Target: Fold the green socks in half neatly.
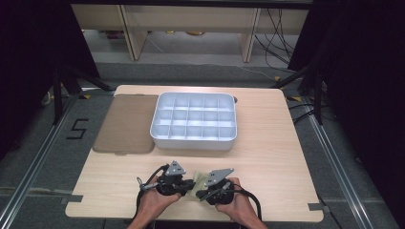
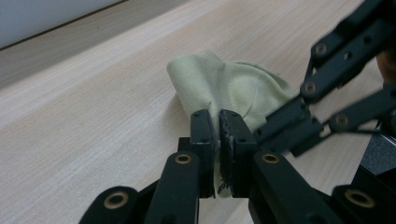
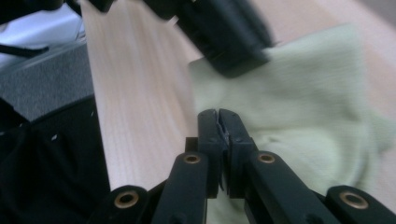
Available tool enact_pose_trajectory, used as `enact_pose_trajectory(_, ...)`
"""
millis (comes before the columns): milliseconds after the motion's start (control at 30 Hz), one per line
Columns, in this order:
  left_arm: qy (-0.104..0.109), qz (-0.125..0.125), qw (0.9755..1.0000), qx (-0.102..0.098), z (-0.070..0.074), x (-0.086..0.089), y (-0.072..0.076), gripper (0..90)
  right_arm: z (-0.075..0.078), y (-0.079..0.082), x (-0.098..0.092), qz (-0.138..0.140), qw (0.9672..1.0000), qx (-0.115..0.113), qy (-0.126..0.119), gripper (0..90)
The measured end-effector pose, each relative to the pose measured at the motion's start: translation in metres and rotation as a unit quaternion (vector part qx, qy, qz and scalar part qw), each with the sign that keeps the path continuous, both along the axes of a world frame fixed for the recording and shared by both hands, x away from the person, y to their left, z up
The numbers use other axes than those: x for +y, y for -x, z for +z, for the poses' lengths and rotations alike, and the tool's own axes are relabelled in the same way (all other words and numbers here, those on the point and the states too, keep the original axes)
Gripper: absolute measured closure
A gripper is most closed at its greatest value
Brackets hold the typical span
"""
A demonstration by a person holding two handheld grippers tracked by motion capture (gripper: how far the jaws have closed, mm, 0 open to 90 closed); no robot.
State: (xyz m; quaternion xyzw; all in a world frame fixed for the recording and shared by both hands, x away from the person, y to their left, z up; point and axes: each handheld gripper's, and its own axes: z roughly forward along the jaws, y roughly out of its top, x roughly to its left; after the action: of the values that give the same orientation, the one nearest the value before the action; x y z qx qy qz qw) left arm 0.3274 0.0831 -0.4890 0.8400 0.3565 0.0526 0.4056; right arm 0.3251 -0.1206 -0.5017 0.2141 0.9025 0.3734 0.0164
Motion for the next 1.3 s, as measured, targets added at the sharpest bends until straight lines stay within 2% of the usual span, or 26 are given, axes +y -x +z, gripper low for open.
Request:
enact_pose_trajectory(33, 0.000, -0.001, 1.0000, 0.000, 0.000, 0.000, 0.000, 83.6, 0.002, -0.002, -0.002, -0.006, 1.0000, 0.004, -0.004, 88.4)
enact_pose_trajectory(67, -0.003, -0.001, 1.0000, -0.004, 0.000, -0.001, 0.000, 83.6, 0.006, -0.010, -0.007, -0.017, 0.9998, -0.010, -0.008, 88.4)
enact_pose_trajectory(100, -0.003, -0.001, 1.0000, -0.004, 0.000, -0.001, 0.000, 83.5, 0.006, -0.010, -0.007, -0.017, 0.9998, -0.010, -0.008, 88.4)
enact_pose_trajectory(133, -0.002, -0.001, 1.0000, -0.003, 0.001, -0.002, 0.001, 83.6, 0.008, -0.017, -0.010, -0.039, 0.9991, -0.013, -0.006, 88.5)
enact_pose_trajectory(200, -0.002, -0.002, 1.0000, -0.001, 0.002, -0.003, 0.002, 83.6, 0.006, -0.025, -0.010, -0.046, 0.9988, -0.018, -0.002, 88.5)
enact_pose_trajectory(233, -0.004, -0.002, 1.0000, -0.007, 0.002, -0.003, 0.001, 83.6, 0.006, -0.025, -0.010, -0.046, 0.9988, -0.018, -0.002, 88.5)
enact_pose_trajectory(267, -0.009, -0.010, 0.9999, -0.011, 0.003, -0.003, 0.002, 83.6, 0.004, -0.032, -0.009, -0.051, 0.9986, -0.016, 0.001, 88.5)
enact_pose_trajectory(333, -0.006, -0.007, 0.9999, -0.008, 0.002, -0.004, 0.002, 83.6, 0.001, -0.033, -0.008, -0.057, 0.9982, -0.017, 0.007, 89.0)
enact_pose_trajectory(367, -0.009, -0.012, 0.9998, -0.015, 0.002, -0.004, 0.002, 83.7, -0.001, -0.035, -0.007, -0.053, 0.9983, -0.025, 0.006, 89.4)
enact_pose_trajectory(433, -0.007, -0.010, 0.9998, -0.014, 0.002, -0.005, 0.003, 83.7, -0.001, -0.036, -0.008, -0.062, 0.9978, -0.022, 0.006, 89.5)
enact_pose_trajectory(500, -0.008, -0.011, 0.9998, -0.017, 0.002, -0.005, 0.003, 83.7, 0.001, -0.036, -0.009, -0.064, 0.9978, -0.017, 0.010, 89.5)
enact_pose_trajectory(567, -0.005, -0.010, 0.9998, -0.018, 0.003, -0.005, 0.004, 83.7, 0.002, -0.037, -0.011, -0.074, 0.9968, -0.029, 0.004, 89.4)
enact_pose_trajectory(667, -0.003, -0.006, 0.9998, -0.019, 0.005, -0.004, 0.004, 83.7, 0.008, -0.039, -0.015, -0.080, 0.9962, -0.034, -0.003, 89.1)
enact_pose_trajectory(700, -0.004, -0.008, 0.9997, -0.022, 0.006, -0.004, 0.004, 83.7, 0.009, -0.039, -0.017, -0.077, 0.9963, -0.038, -0.008, 89.1)
enact_pose_trajectory(733, -0.006, -0.008, 0.9996, -0.026, 0.006, -0.004, 0.004, 83.7, 0.013, -0.038, -0.020, -0.074, 0.9966, -0.034, -0.003, 89.0)
enact_pose_trajectory(833, -0.008, -0.008, 0.9996, -0.026, 0.007, -0.003, 0.005, 83.7, 0.016, -0.035, -0.023, -0.076, 0.9967, -0.028, -0.005, 88.8)
enact_pose_trajectory(867, -0.007, -0.006, 0.9997, -0.023, 0.007, -0.004, 0.005, 83.7, 0.018, -0.033, -0.025, -0.070, 0.9968, -0.036, -0.011, 88.7)
enact_pose_trajectory(900, -0.006, -0.005, 0.9997, -0.024, 0.007, -0.004, 0.005, 83.6, 0.020, -0.029, -0.028, -0.072, 0.9969, -0.029, -0.012, 88.5)
enact_pose_trajectory(1000, -0.014, -0.009, 0.9994, -0.031, 0.008, -0.004, 0.005, 83.7, 0.021, -0.021, -0.036, -0.065, 0.9975, -0.025, -0.011, 88.2)
enact_pose_trajectory(1067, -0.010, -0.011, 0.9993, -0.033, 0.010, -0.005, 0.007, 83.6, 0.018, -0.016, -0.041, -0.068, 0.9975, -0.015, -0.006, 87.4)
enact_pose_trajectory(1133, -0.008, -0.010, 0.9995, -0.030, 0.010, -0.006, 0.008, 83.6, 0.015, -0.016, -0.044, -0.059, 0.9982, -0.009, -0.005, 87.4)
enact_pose_trajectory(1167, -0.014, -0.013, 0.9991, -0.037, 0.011, -0.006, 0.008, 83.5, 0.013, -0.015, -0.044, -0.067, 0.9977, -0.005, -0.007, 87.4)
enact_pose_trajectory(1233, -0.014, -0.017, 0.9991, -0.036, 0.012, -0.007, 0.009, 83.5, 0.012, -0.016, -0.045, -0.060, 0.9982, -0.007, 0.000, 87.4)
enact_pose_trajectory(1267, -0.011, -0.013, 0.9991, -0.038, 0.013, -0.008, 0.009, 83.5, 0.009, -0.016, -0.044, -0.071, 0.9975, 0.006, 0.007, 87.4)
enact_pose_trajectory(1300, -0.011, -0.013, 0.9991, -0.038, 0.013, -0.008, 0.009, 83.5, 0.006, -0.017, -0.043, -0.070, 0.9975, 0.004, 0.010, 87.4)
